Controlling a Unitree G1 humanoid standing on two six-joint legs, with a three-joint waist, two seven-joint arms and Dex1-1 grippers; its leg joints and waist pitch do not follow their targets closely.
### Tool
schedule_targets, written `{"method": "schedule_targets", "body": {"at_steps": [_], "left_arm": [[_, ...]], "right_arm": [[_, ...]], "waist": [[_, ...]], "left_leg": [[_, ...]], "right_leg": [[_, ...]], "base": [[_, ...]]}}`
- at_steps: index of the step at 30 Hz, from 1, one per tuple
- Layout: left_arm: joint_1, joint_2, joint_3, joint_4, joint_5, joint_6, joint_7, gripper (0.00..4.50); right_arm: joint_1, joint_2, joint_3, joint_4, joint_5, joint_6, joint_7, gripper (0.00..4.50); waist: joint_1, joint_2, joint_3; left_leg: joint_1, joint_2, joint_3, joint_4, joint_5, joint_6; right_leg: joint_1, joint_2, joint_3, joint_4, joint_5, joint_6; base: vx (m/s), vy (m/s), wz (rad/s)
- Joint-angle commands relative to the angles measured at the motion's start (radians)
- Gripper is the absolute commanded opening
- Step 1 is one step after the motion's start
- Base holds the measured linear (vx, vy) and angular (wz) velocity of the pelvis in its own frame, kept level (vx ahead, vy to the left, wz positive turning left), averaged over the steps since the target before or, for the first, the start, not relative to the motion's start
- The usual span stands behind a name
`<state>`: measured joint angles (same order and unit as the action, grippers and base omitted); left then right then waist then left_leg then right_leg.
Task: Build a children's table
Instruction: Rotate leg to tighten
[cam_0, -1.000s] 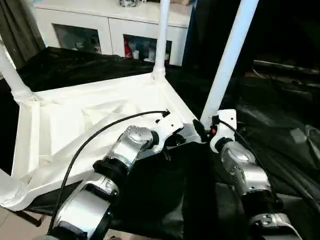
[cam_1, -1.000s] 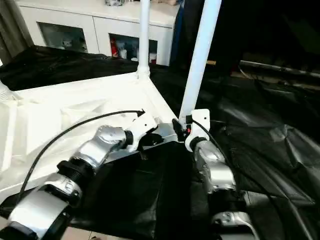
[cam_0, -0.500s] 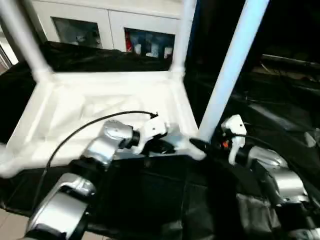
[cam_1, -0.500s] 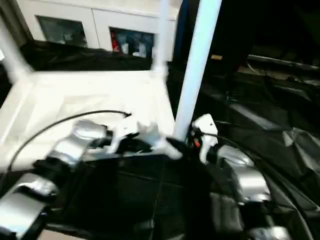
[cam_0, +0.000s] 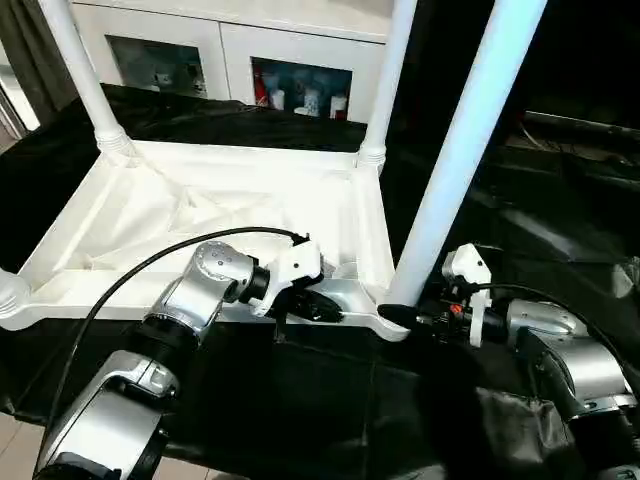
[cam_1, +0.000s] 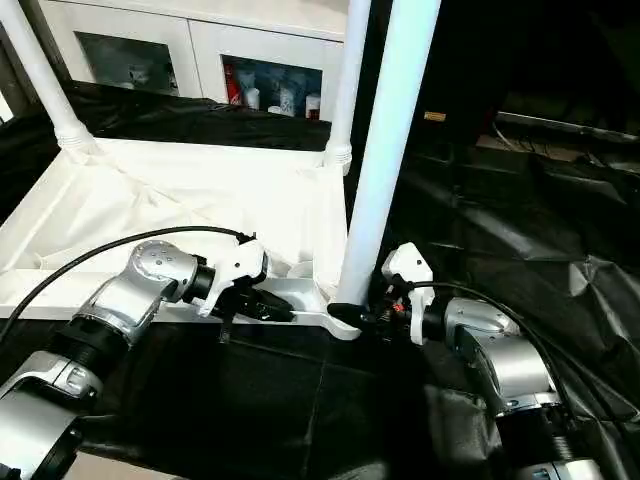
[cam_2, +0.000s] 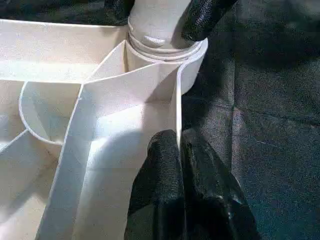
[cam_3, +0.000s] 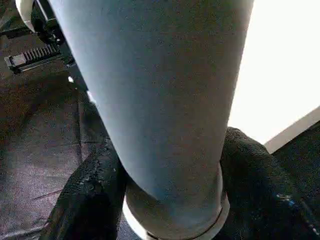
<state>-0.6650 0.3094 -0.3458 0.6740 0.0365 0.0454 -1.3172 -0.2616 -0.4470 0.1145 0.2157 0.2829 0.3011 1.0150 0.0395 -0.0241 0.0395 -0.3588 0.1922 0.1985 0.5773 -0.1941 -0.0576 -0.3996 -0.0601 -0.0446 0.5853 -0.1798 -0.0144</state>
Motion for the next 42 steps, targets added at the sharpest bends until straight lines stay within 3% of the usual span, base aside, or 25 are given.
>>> {"method": "schedule_targets", "body": {"at_steps": [1,3,6,8,9,11,12,13,15,18,21,24,25,27,31,34,36,38,40,42], "left_arm": [[0.014,-0.007,-0.025,0.005,0.017,0.011,0.013,0.0],[0.009,-0.017,-0.02,0.014,0.024,0.009,0.045,0.0],[-0.015,-0.053,0.0,0.055,0.041,0.017,0.148,0.0],[-0.047,-0.107,0.019,0.106,0.06,0.035,0.283,0.0],[-0.054,-0.121,0.021,0.116,0.065,0.039,0.314,0.0],[-0.059,-0.137,0.021,0.124,0.068,0.049,0.338,0.0],[-0.063,-0.159,0.019,0.131,0.073,0.057,0.367,0.0],[-0.065,-0.192,0.013,0.137,0.08,0.071,0.405,0.0],[-0.067,-0.234,0.004,0.143,0.088,0.087,0.446,0.0],[-0.072,-0.29,-0.009,0.166,0.109,0.089,0.487,0.0],[-0.081,-0.306,-0.016,0.181,0.117,0.075,0.493,0.0],[-0.085,-0.287,-0.011,0.187,0.119,0.06,0.484,0.0],[-0.086,-0.28,-0.01,0.189,0.12,0.055,0.482,0.0],[-0.084,-0.26,-0.011,0.189,0.122,0.037,0.465,0.0],[-0.079,-0.206,-0.006,0.185,0.124,0.012,0.404,0.0],[-0.075,-0.179,-0.012,0.183,0.127,-0.021,0.364,0.0],[-0.067,-0.142,-0.02,0.169,0.127,-0.054,0.314,0.0],[-0.077,-0.136,-0.003,0.178,0.123,-0.02,0.33,0.0],[-0.09,-0.142,0.014,0.18,0.103,0.034,0.315,0.45],[-0.096,-0.142,0.016,0.182,0.098,0.048,0.302,0.56]], "right_arm": [[-0.004,0.018,0.028,0.011,0.009,0.015,0.027,2.36],[-0.014,0.033,0.031,0.029,0.002,0.019,0.009,2.36],[-0.046,0.082,0.022,0.11,-0.035,0.008,-0.088,2.36],[-0.087,0.158,-0.016,0.248,-0.088,-0.03,-0.283,2.35],[-0.088,0.174,-0.029,0.266,-0.097,-0.039,-0.335,2.29],[-0.088,0.196,-0.05,0.282,-0.1,-0.035,-0.403,2.21],[-0.086,0.225,-0.076,0.296,-0.102,-0.024,-0.486,2.12],[-0.078,0.263,-0.112,0.306,-0.1,-0.015,-0.585,2.09],[-0.068,0.309,-0.152,0.317,-0.099,-0.013,-0.69,2.05],[-0.092,0.376,-0.16,0.356,-0.121,-0.045,-0.78,2.04],[-0.11,0.401,-0.129,0.365,-0.155,-0.071,-0.802,2.04],[-0.11,0.398,-0.108,0.351,-0.165,-0.091,-0.777,2.72],[-0.111,0.4,-0.112,0.346,-0.161,-0.088,-0.772,2.77],[-0.112,0.398,-0.116,0.336,-0.151,-0.085,-0.757,2.89],[-0.103,0.351,-0.086,0.271,-0.149,-0.098,-0.644,3.0],[-0.089,0.316,-0.076,0.23,-0.129,-0.089,-0.567,3.0],[-0.054,0.243,-0.056,0.154,-0.104,-0.075,-0.443,3.0],[-0.03,0.188,-0.049,0.112,-0.088,-0.07,-0.365,3.0],[-0.016,0.149,-0.063,0.094,-0.071,-0.068,-0.315,3.08],[-0.01,0.129,-0.075,0.087,-0.064,-0.067,-0.288,3.08]], "waist": [[0.004,-0.004,-0.057],[0.002,-0.005,-0.056],[-0.003,-0.004,-0.047],[-0.012,-0.004,-0.039],[-0.017,-0.005,-0.037],[-0.02,-0.009,-0.037],[-0.022,-0.005,-0.037],[-0.024,-0.002,-0.038],[-0.029,0.0,-0.038],[-0.04,0.004,-0.036],[-0.052,0.008,-0.03],[-0.058,0.015,-0.036],[-0.057,0.012,-0.037],[-0.054,0.006,-0.039],[-0.051,0.007,-0.044],[-0.046,0.004,-0.046],[-0.038,0.002,-0.043],[-0.028,0.001,-0.048],[-0.021,0.0,-0.049],[-0.016,0.0,-0.048]], "left_leg": [[0.008,0.045,-0.017,-0.054,-0.123,0.083],[0.007,0.045,-0.017,-0.054,-0.131,0.082],[0.01,0.043,-0.018,-0.056,-0.198,0.059],[0.016,0.039,-0.022,-0.057,-0.282,0.018],[0.02,0.037,-0.028,-0.058,-0.314,-0.007],[0.015,0.035,-0.035,-0.064,-0.325,-0.015],[0.016,0.035,-0.037,-0.065,-0.338,-0.011],[0.024,0.038,-0.037,-0.067,-0.357,-0.01],[0.026,0.039,-0.04,-0.072,-0.379,-0.018],[0.036,0.037,-0.041,-0.07,-0.453,-0.019],[0.05,0.033,-0.051,-0.07,-0.547,-0.023],[0.038,0.04,-0.061,-0.084,-0.555,-0.02],[0.031,0.04,-0.059,-0.087,-0.53,-0.016],[0.03,0.039,-0.052,-0.086,-0.491,-0.008],[0.014,0.042,-0.048,-0.086,-0.389,0.018],[0.011,0.041,-0.041,-0.081,-0.339,0.041],[0.009,0.039,-0.039,-0.078,-0.331,0.05],[0.012,0.041,-0.035,-0.074,-0.302,0.059],[0.014,0.041,-0.031,-0.072,-0.243,0.072],[0.012,0.043,-0.03,-0.07,-0.229,0.073]], "right_leg": [[0.055,-0.079,0.042,-0.05,-0.081,-0.263],[0.054,-0.079,0.041,-0.051,-0.093,-0.264],[0.044,-0.079,0.041,-0.064,-0.222,-0.244],[0.033,-0.081,0.038,-0.079,-0.401,-0.206],[0.031,-0.083,0.035,-0.088,-0.51,-0.164],[0.035,-0.083,0.031,-0.101,-0.582,-0.111],[0.032,-0.083,0.031,-0.104,-0.592,-0.097],[0.025,-0.081,0.03,-0.108,-0.581,-0.098],[0.024,-0.079,0.027,-0.109,-0.548,-0.111],[0.013,-0.077,0.026,-0.118,-0.561,-0.112],[0.008,-0.076,0.006,-0.137,-0.636,-0.079],[0.028,-0.085,-0.004,-0.134,-0.535,-0.092],[0.032,-0.085,0.001,-0.128,-0.489,-0.109],[0.03,-0.09,0.01,-0.122,-0.449,-0.136],[0.043,-0.095,0.02,-0.103,-0.34,-0.177],[0.047,-0.095,0.023,-0.099,-0.306,-0.194],[0.046,-0.095,0.025,-0.099,-0.333,-0.188],[0.049,-0.095,0.026,-0.095,-0.319,-0.19],[0.049,-0.093,0.025,-0.089,-0.258,-0.216],[0.048,-0.093,0.026,-0.085,-0.246,-0.229]], "base": [[0.0,0.0,0.0],[0.0,0.0,0.0],[0.0,0.0,0.0],[-0.064,0.001,-0.04],[-0.075,0.004,-0.06],[-0.062,0.019,-0.11],[-0.052,0.024,-0.1],[0.0,0.0,0.0],[0.0,0.0,0.0],[0.0,0.0,0.0],[0.0,0.0,0.0],[0.0,0.0,0.0],[0.0,0.0,0.0],[0.0,0.0,0.0],[0.0,0.0,0.0],[0.0,0.0,0.0],[0.0,0.0,0.0],[0.0,0.0,0.0],[0.0,0.0,0.0],[0.0,0.0,0.0]]}}
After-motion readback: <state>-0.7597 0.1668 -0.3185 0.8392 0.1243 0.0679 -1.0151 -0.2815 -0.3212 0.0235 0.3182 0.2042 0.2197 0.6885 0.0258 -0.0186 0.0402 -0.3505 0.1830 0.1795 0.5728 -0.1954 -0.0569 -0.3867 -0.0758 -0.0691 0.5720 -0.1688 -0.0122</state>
